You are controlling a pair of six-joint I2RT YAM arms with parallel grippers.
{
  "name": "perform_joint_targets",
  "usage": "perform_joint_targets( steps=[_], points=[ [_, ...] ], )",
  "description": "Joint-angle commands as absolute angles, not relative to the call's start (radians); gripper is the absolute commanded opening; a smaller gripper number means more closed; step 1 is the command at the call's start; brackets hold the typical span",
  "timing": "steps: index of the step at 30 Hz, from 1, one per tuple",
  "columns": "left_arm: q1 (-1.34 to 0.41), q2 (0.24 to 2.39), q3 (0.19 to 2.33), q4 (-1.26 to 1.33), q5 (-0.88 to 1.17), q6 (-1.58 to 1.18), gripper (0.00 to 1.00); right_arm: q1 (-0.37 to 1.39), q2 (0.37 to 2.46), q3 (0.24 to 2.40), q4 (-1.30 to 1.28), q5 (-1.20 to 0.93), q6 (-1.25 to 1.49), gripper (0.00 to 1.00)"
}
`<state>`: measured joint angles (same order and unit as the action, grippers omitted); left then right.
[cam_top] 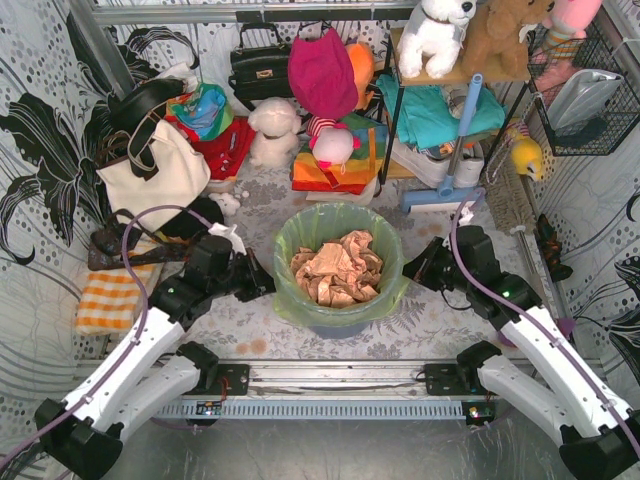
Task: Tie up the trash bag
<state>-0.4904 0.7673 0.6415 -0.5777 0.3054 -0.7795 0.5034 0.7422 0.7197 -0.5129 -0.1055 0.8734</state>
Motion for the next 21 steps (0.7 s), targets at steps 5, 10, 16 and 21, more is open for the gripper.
perform_joint_targets(
  steps=[5,10,16,21],
  points=[
    [-0.491,0.7,0.78,-0.721,0.301,-0.779,0.0,0.497,0.694,0.795,-0.533,-0.134,0.89,0.0],
    [-0.491,0.708,0.882,-0.766,0.267,-0.77,0.0,0.498,0.685,0.834,-0.494,-0.158,0.896,0.0],
    [-0.491,0.743,1.025,-0.833,0.228,-0.741,0.0,0.498,0.698,0.935,-0.49,-0.179,0.873,0.0],
    [-0.491,0.782,1.129,-0.854,0.209,-0.717,0.0,0.498,0.698,1.0,-0.479,-0.184,0.853,0.0]
  ],
)
